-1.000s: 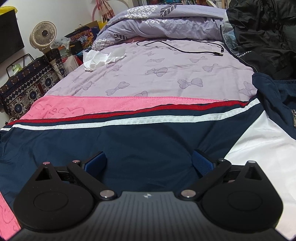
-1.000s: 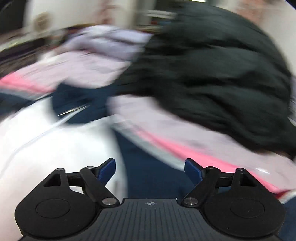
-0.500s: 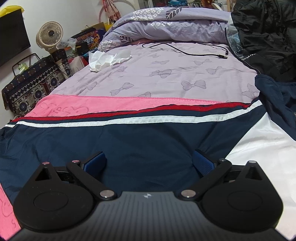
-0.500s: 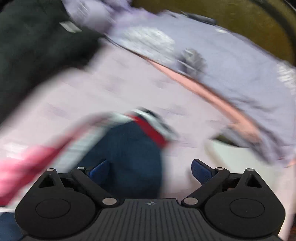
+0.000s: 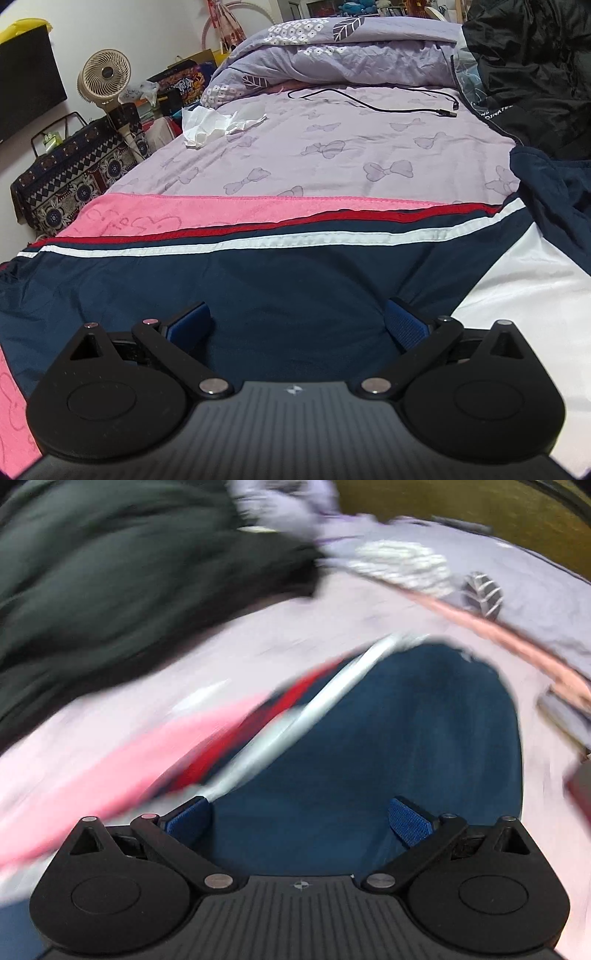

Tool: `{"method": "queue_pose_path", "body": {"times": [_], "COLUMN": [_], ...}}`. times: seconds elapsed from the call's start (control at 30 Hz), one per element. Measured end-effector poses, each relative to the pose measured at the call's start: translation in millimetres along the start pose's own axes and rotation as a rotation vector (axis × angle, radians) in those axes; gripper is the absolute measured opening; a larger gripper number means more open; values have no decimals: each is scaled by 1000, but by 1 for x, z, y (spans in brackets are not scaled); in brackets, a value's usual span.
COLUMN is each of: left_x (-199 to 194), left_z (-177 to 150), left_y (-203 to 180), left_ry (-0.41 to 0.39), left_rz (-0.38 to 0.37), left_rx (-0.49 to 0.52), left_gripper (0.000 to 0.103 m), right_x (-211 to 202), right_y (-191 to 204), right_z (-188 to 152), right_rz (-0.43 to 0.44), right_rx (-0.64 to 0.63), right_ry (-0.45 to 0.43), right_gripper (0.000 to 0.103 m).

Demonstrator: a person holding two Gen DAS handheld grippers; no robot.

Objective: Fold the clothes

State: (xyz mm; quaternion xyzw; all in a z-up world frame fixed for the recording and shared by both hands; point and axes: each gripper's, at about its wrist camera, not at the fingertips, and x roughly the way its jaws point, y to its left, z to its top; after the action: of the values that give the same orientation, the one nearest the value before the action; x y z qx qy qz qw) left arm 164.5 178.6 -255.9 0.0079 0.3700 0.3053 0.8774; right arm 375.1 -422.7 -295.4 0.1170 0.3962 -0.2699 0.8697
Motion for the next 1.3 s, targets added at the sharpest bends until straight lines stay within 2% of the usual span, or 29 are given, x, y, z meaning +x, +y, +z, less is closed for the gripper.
{"method": "queue_pose_path", "body": {"times": [0.07, 0.1, 0.13, 0.2, 0.3, 0.4, 0.43, 0.47, 0.5, 0.67, 0.7, 0.73, 0.77, 0.83, 0.9, 0.97, 1.07, 1.17, 1.23, 1.3], "left_x": [0, 0, 0, 0, 0, 0, 1, 1, 1, 1, 1, 1, 1, 2, 2, 2, 3, -1, -8, -22], "left_z": [0, -1, -1, -1, -2, -2, -2, -2, -2, -3, -3, -4, -4, -4, -4, -3, -2, 6, 13, 17], "left_y": [-1, -1, 0, 0, 1, 2, 2, 3, 4, 6, 6, 6, 7, 7, 7, 9, 11, 14, 19, 30], "left_ry": [-2, -2, -1, -1, -6, -8, -7, -6, -6, -10, -9, -9, -9, -9, -8, -5, 3, 21, 29, -7], "left_rz": [5, 4, 3, 0, -2, -7, -10, -14, -19, -28, -29, -30, -32, -34, -37, -42, -54, -70, -101, -166], "left_rx": [-2, -4, -7, -12, -15, -21, -24, -28, -33, -44, -45, -48, -51, -55, -60, -67, -79, -51, -22, -3], "left_gripper": [103, 103, 103, 103, 103, 103, 103, 103, 103, 103, 103, 103, 103, 103, 103, 103, 103, 103, 96, 96], "right_x": [27, 33, 31, 2, -51, -98, -108, -107, -101, -25, -12, -5, -6, -34, -75, -116, -172, -237, -278, -317], "right_y": [-18, -23, -26, -31, -14, 24, 32, 33, 26, -76, -91, -96, -97, -80, -47, -15, 34, 90, 122, 145], "right_z": [41, 56, 64, 62, 23, -42, -61, -76, -79, -5, 10, 26, 39, 39, 15, -12, -78, -148, -195, -239], "right_rz": [-17, -80, -113, -86, 57, 165, 168, 123, 83, -75, -126, -199, -232, -154, -23, 113, 320, 484, 569, 631], "right_rx": [53, 49, 49, 63, -2, -261, -343, -418, -432, -38, 22, 47, 52, -20, -139, -249, -356, -484, -579, -658], "right_ry": [44, 76, 83, 25, -7, -5, -8, -15, -16, 34, 57, 98, 120, 65, 11, -30, 12, 59, 73, 89], "right_gripper": [103, 103, 103, 103, 103, 103, 103, 103, 103, 103, 103, 103, 99, 97, 103, 103, 103, 103, 103, 103]}}
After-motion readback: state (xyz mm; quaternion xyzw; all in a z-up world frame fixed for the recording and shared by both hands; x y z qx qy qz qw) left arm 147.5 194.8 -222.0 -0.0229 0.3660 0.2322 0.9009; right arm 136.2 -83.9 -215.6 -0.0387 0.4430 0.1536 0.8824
